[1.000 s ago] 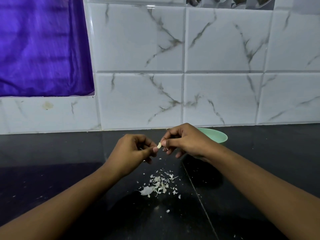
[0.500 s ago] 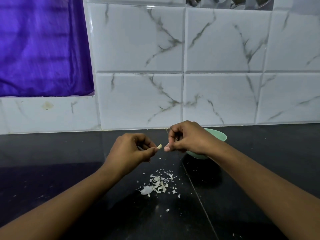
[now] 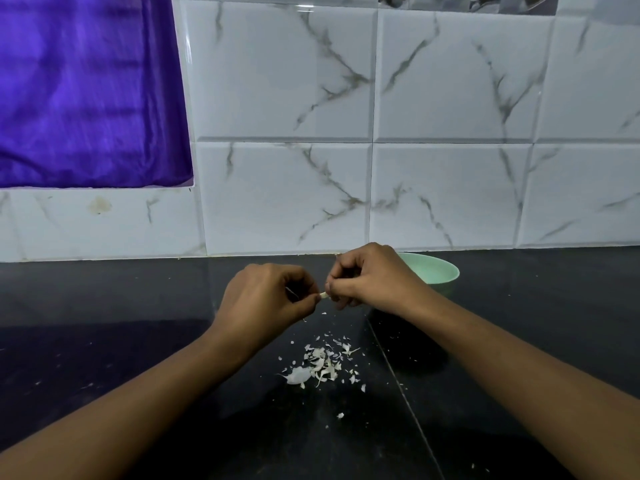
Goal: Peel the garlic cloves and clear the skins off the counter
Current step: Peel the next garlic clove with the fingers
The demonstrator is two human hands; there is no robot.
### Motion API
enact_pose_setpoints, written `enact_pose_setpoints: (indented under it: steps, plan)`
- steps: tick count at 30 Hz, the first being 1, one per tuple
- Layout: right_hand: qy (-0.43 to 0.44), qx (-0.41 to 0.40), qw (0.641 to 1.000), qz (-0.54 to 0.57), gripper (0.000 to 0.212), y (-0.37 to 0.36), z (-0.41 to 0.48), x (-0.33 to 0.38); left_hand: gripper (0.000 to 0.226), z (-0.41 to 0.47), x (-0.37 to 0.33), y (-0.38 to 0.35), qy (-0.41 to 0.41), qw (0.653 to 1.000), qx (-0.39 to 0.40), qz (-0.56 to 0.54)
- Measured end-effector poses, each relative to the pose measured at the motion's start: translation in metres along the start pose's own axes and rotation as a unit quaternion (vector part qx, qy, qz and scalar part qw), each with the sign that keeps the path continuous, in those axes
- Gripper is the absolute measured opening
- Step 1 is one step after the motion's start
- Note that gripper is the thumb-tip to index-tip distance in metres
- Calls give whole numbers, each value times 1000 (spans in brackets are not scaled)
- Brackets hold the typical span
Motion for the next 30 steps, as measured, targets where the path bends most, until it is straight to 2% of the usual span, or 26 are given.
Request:
enact_pose_setpoints:
  steps: [6,10,11,14,16,19,22,24,26,30]
  plan:
    - [-152,-10,980,126,17,-16,-7,-26,20,-4,-21,9,-151,985,-65,55]
    - [-247,29,943,223,18,-30,-13,-38,22,-5,-22,9,-171,982,-66,37]
    - [-263,44,931,251,17,-32,-14,-38,21,-4,-20,10,-157,985,-70,20]
    - [-272,66,907,313,13,-31,-13,-32,14,1,3,11,-40,995,-71,-63]
    - [-239,63,927,283,10,-24,-8,-29,9,2,12,10,-1,995,-71,-75]
    - [-157,47,975,148,12,-13,-2,-29,3,2,18,9,23,994,-68,-77]
    - [-94,47,989,105,15,-9,1,-20,7,0,23,1,73,992,-41,-92]
    - [-59,37,991,117,16,-7,2,-11,7,-2,30,-9,149,975,-10,-163]
    - [-37,24,990,132,18,-8,3,-7,7,-5,35,-18,224,944,17,-241]
    - [-42,0,979,198,20,-9,3,-8,7,-10,36,-26,300,895,36,-328]
Point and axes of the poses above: each hand's wrist, its own z-axis towards the middle knuckle, its own y-axis out of the back of the hand, x = y × z, the point moved 10 cm from there along z, towards the middle knuckle, and after that the axes turned 15 degrees about -x, right-handed, at the moved point
